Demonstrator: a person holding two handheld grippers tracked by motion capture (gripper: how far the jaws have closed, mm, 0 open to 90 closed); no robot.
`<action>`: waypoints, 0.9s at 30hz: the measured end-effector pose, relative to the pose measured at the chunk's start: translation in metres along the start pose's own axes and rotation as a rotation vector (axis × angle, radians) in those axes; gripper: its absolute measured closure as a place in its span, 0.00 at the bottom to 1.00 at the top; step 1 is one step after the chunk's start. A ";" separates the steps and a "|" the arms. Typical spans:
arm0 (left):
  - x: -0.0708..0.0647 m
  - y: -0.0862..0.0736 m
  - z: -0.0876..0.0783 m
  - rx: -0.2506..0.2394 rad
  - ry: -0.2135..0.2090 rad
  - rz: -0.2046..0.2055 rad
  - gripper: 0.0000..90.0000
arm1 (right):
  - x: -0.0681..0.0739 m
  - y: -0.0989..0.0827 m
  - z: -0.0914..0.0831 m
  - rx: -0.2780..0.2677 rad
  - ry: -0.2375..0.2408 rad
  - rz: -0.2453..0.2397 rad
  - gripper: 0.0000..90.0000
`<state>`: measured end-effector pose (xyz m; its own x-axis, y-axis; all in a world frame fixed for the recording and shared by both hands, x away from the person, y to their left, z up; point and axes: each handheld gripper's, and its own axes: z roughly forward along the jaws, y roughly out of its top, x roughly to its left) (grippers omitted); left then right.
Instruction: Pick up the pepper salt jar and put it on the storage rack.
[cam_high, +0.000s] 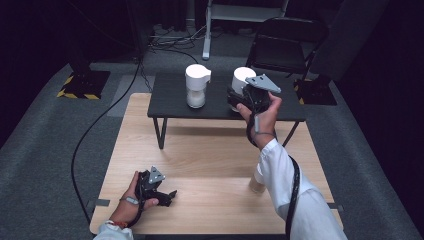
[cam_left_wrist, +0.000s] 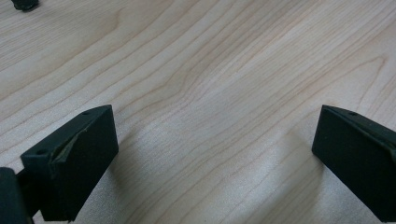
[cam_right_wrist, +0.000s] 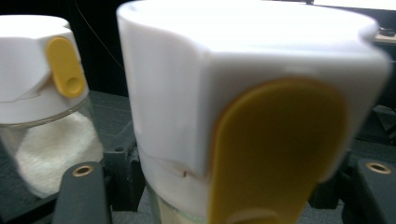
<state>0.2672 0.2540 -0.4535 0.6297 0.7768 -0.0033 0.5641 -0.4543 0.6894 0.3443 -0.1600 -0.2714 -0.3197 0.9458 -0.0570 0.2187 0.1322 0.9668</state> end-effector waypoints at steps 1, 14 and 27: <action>0.000 0.000 0.000 0.000 0.000 0.000 0.00 | 0.000 0.000 0.002 0.001 0.000 0.001 0.33; 0.000 0.000 0.000 0.000 0.000 -0.002 0.00 | -0.008 0.004 0.019 0.025 -0.028 0.038 0.33; 0.000 0.000 0.000 -0.001 0.000 -0.001 0.00 | -0.008 0.001 0.026 0.024 -0.025 0.021 0.33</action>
<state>0.2671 0.2540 -0.4536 0.6293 0.7771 -0.0038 0.5643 -0.4536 0.6898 0.3711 -0.1593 -0.2761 -0.2917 0.9555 -0.0430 0.2475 0.1189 0.9616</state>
